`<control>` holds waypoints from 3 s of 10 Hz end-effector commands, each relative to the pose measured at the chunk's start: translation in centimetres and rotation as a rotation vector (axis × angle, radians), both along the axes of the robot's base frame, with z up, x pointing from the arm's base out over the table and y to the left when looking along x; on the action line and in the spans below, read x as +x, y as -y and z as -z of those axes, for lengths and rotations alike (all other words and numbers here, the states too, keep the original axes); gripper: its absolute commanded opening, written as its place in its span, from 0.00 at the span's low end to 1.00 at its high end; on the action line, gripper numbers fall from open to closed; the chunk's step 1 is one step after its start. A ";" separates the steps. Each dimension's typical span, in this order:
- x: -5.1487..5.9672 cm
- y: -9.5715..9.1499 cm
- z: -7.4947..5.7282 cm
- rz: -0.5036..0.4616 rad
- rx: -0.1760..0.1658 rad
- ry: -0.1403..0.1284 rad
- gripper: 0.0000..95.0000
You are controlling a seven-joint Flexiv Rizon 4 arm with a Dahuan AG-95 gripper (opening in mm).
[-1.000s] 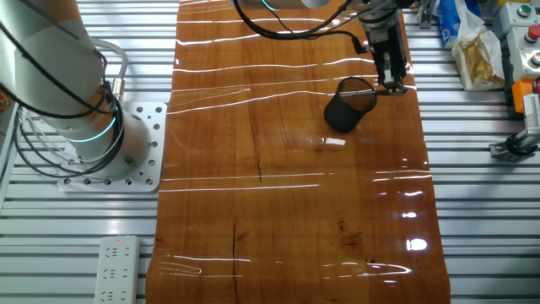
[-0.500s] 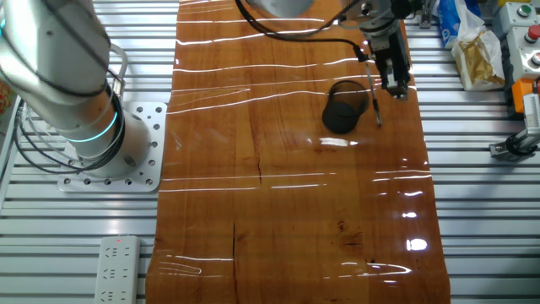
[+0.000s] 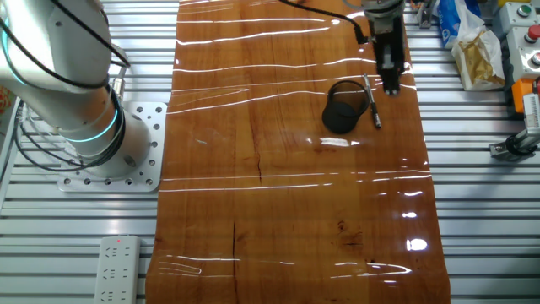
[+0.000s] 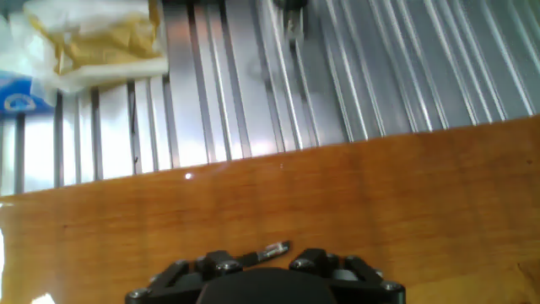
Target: Put the pen into the pen holder
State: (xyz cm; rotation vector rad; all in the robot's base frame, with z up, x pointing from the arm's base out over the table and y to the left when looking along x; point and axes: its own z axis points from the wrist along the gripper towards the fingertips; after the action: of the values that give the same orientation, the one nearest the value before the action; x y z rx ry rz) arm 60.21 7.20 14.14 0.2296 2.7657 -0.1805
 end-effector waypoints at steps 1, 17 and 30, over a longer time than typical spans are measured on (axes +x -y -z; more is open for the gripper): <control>1.4 -1.1 0.8 -0.019 0.077 -0.028 1.00; 1.4 -1.1 0.7 -0.186 0.179 -0.158 0.80; 1.6 -2.3 2.6 -0.911 0.019 -0.324 0.60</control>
State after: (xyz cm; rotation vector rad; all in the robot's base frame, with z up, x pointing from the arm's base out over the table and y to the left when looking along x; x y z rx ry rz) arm 61.74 9.29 12.11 -0.8317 2.9614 0.0723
